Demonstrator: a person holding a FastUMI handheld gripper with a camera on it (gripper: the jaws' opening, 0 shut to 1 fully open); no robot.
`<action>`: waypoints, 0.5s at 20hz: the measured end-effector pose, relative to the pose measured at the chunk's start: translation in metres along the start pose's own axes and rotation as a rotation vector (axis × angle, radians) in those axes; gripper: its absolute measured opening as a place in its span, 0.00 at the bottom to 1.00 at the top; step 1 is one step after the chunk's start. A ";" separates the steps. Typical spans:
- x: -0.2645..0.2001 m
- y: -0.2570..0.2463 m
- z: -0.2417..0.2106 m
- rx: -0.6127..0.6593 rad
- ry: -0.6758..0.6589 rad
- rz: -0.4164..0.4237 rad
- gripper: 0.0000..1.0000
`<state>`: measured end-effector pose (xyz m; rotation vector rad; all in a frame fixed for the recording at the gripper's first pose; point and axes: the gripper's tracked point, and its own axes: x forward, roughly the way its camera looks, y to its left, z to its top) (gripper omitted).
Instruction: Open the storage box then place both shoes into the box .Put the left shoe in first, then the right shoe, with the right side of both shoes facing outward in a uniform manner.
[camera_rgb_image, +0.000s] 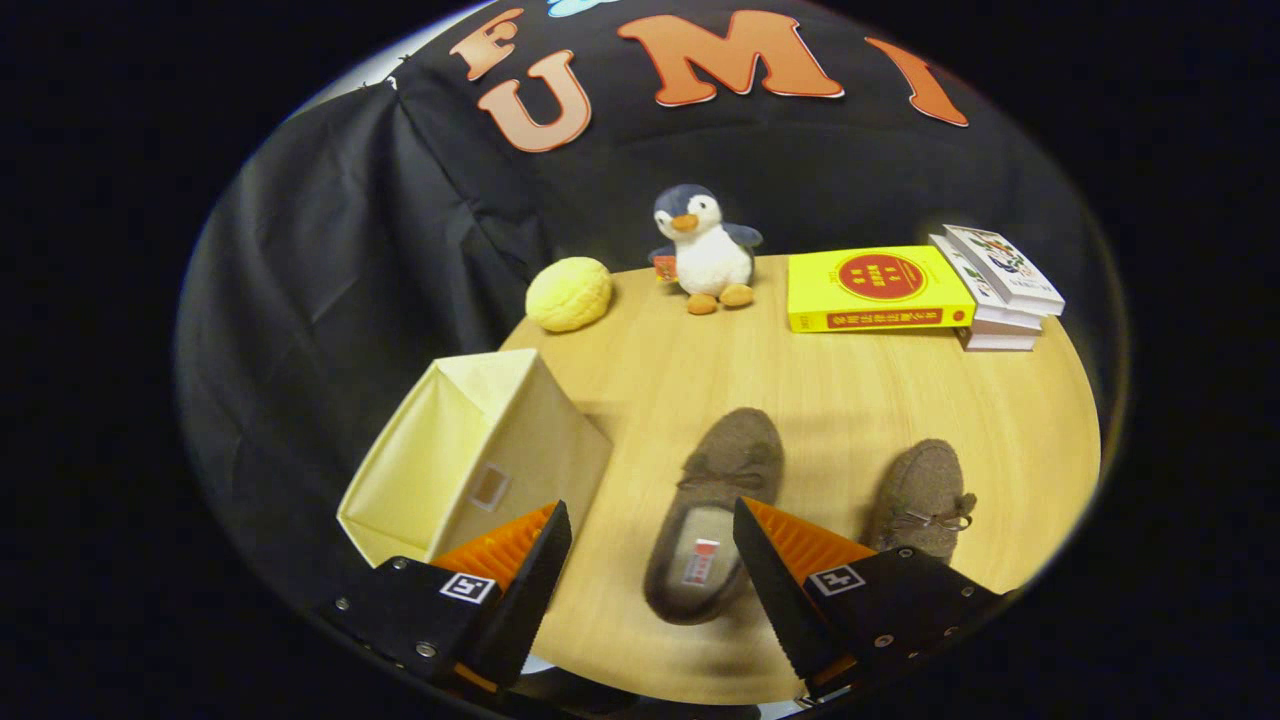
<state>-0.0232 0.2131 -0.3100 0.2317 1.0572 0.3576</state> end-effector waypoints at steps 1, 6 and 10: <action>0.006 -0.008 -0.011 0.007 0.015 -0.013 0.97; 0.042 -0.049 -0.032 0.041 0.036 -0.089 0.84; 0.075 -0.068 -0.036 0.014 0.034 -0.136 0.67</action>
